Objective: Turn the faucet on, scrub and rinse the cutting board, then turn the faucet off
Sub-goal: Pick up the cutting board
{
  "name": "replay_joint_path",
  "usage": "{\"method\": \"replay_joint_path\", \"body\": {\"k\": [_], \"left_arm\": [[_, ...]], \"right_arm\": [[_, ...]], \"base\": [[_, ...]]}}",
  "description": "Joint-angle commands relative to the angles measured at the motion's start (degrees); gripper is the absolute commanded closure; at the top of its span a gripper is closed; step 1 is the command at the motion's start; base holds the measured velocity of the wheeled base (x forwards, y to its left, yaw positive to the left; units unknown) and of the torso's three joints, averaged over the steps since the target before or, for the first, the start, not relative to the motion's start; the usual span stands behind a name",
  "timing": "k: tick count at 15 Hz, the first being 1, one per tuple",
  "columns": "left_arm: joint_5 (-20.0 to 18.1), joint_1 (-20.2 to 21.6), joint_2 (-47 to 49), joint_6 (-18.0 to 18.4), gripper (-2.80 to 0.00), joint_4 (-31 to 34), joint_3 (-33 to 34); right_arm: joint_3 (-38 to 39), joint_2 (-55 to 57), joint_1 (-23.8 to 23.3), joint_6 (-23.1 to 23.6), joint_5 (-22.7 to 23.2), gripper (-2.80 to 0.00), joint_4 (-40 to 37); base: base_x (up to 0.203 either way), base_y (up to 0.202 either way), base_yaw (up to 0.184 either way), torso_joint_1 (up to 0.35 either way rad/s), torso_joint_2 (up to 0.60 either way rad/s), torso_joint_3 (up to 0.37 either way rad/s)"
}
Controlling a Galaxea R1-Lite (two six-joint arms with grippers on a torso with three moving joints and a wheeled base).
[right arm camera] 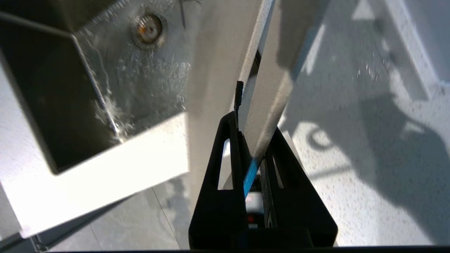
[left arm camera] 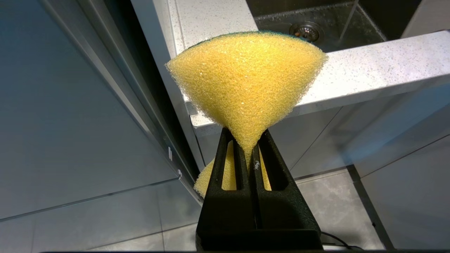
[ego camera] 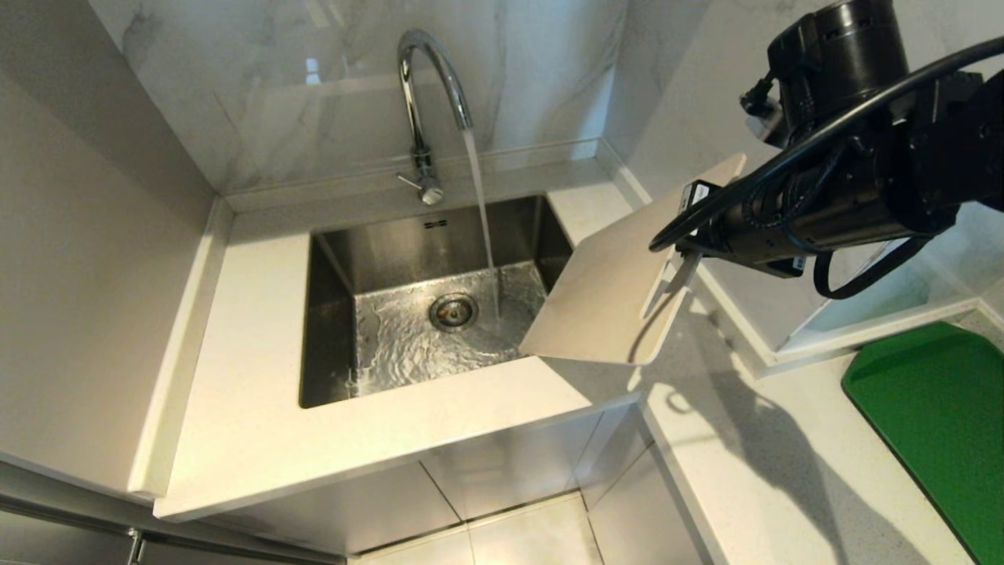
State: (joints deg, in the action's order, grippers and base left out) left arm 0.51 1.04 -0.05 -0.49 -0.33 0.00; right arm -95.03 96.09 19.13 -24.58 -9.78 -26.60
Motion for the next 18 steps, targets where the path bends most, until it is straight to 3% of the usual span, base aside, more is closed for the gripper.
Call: {"method": "replay_joint_path", "body": {"k": [1, 6, 13, 18], "left_arm": [[0.02, 0.02, -0.21, -0.04, 0.0, -0.02, 0.0], [0.02, 0.02, -0.21, -0.04, 0.0, -0.02, 0.0], [0.02, 0.02, -0.21, -0.04, 0.0, -0.02, 0.0], [0.02, 0.02, -0.21, 0.0, 0.0, -0.02, 0.0]], "right_arm": [[-3.33, 0.0, -0.46, 0.2, 0.02, 0.0, -0.04], [-6.21, -0.07, -0.42, 6.33, 1.58, 0.0, 2.42], [-16.75, 2.55, -0.44, 2.9, 4.09, 0.0, 2.63], [-16.89, 2.27, -0.47, 2.99, 4.42, 0.0, 0.32]], "base": [[0.0, 0.0, 0.0, 0.0, 0.0, 0.0], [0.0, 0.0, 0.0, 0.0, 0.0, 0.0], [0.0, 0.0, 0.0, 0.0, 0.0, 0.0], [0.0, 0.0, 0.0, 0.0, 0.0, 0.0]]}}
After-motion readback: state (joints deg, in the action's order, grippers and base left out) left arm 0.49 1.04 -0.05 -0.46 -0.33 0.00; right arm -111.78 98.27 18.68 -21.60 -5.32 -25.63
